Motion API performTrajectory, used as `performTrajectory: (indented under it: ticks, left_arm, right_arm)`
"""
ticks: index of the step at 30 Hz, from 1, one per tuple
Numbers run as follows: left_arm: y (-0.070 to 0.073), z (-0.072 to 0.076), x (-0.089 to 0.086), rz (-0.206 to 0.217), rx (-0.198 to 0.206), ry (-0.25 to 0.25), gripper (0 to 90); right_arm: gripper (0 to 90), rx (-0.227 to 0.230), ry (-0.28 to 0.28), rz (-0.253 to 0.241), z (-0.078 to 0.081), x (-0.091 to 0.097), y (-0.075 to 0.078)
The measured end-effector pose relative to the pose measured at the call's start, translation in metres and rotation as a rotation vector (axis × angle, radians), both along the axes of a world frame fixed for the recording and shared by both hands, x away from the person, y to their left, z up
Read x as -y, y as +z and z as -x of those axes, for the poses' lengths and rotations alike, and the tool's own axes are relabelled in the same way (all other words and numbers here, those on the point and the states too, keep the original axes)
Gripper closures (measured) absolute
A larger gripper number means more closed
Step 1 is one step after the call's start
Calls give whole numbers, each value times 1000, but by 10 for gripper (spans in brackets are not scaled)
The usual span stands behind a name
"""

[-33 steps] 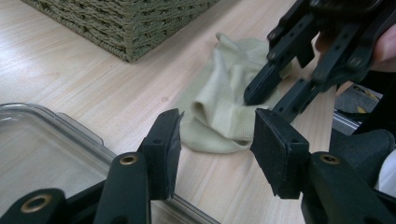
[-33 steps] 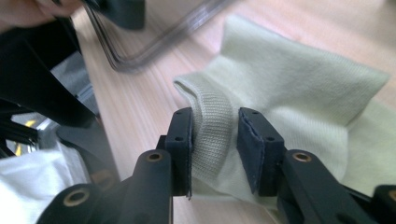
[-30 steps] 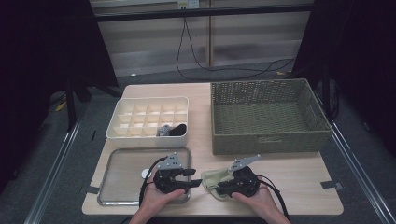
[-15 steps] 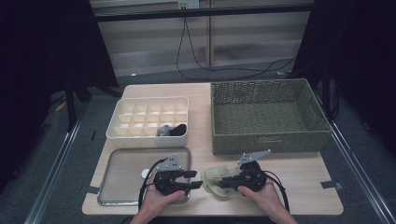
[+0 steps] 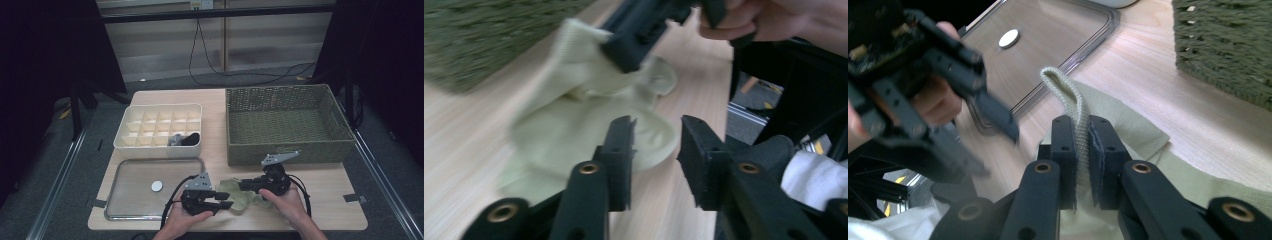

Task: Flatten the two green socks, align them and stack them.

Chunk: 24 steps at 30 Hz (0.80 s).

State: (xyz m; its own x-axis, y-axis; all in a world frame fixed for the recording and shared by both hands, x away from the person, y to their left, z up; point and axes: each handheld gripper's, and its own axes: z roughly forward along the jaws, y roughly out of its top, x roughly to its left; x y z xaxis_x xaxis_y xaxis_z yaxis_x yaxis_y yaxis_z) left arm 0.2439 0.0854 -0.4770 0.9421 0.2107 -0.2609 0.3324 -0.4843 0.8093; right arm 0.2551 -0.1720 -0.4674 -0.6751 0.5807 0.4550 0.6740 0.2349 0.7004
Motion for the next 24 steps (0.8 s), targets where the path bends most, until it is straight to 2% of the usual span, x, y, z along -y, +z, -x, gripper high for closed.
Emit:
performTrajectory:
  ticks: [6,9,11,12,17,19,22,24]
  left_arm:
    - [-8,2,16,-11,-21,-24,651]
    - [-10,4,23,-29,-38,-23,656]
    - [-11,4,27,-37,-29,-39,681]
    - [-11,4,28,-32,-35,-36,686]
    - [-16,3,33,-63,-31,-26,689]
    - [-19,3,34,-58,-40,-11,689]
    - [-22,3,34,-93,-35,-11,706]
    - [-23,2,34,-98,-33,-8,731]
  right_arm:
    - [829,-4,1,-9,-2,0,-3]
    - [831,-7,1,-6,-3,-1,-3]
    - [832,-8,0,-4,-3,0,-4]
    - [832,-7,-2,-4,-3,0,-4]
    - [833,-12,-13,-1,-4,1,-4]
    - [833,-13,-15,-2,-4,2,-4]
    - [833,-9,-14,0,-5,2,-6]
    - [833,-15,-17,1,-5,3,-6]
